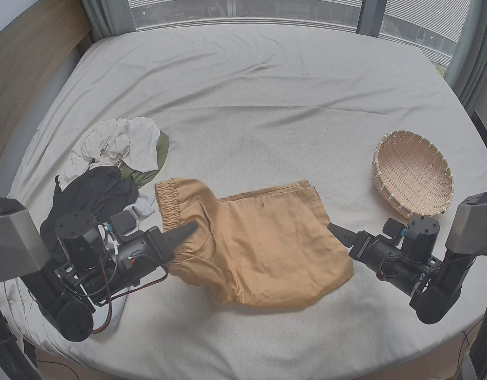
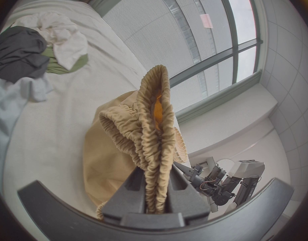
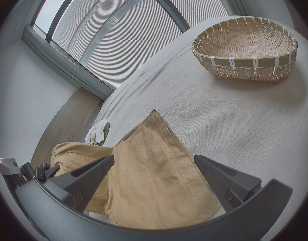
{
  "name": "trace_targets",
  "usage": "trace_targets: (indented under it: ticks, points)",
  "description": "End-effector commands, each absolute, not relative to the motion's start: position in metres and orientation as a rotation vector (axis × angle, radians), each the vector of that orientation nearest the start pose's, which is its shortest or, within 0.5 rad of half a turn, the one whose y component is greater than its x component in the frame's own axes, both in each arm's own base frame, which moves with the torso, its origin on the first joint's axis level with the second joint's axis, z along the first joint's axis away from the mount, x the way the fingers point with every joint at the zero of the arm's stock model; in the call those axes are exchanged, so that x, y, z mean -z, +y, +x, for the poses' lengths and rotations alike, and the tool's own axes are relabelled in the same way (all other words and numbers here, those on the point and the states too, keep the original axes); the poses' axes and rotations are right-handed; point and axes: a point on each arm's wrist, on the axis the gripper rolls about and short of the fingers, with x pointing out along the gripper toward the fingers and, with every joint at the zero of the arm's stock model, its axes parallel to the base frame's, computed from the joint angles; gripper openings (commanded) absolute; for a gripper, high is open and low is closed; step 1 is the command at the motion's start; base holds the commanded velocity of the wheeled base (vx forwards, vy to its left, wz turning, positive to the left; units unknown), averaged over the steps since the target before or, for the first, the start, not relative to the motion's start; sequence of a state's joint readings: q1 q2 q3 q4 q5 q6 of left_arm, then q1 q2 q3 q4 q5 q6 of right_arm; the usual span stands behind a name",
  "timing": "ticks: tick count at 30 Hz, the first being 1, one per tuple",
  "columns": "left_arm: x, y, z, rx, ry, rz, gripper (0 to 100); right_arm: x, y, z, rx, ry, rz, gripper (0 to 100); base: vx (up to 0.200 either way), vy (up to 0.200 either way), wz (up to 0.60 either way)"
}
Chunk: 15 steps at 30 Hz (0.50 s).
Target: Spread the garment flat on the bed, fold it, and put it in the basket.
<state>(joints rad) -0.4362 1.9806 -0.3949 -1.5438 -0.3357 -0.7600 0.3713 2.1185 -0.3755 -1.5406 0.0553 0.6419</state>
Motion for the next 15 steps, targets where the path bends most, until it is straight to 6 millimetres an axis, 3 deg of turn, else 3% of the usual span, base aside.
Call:
trace_targets:
  ticks: [1, 15]
  points:
    - [-0.089, -0.158, 0.273, 0.782, 0.343, -0.715, 0, -0.054, 0.11, 0.279, -0.343, 0.319, 0.61, 100, 0.0, 0.0, 0.0]
    - [-0.07, -0.206, 0.294, 0.88, 0.349, -0.707, 0, -0.068, 0.099, 0.283, -0.313, 0.274, 0.726, 100, 0.0, 0.0, 0.0]
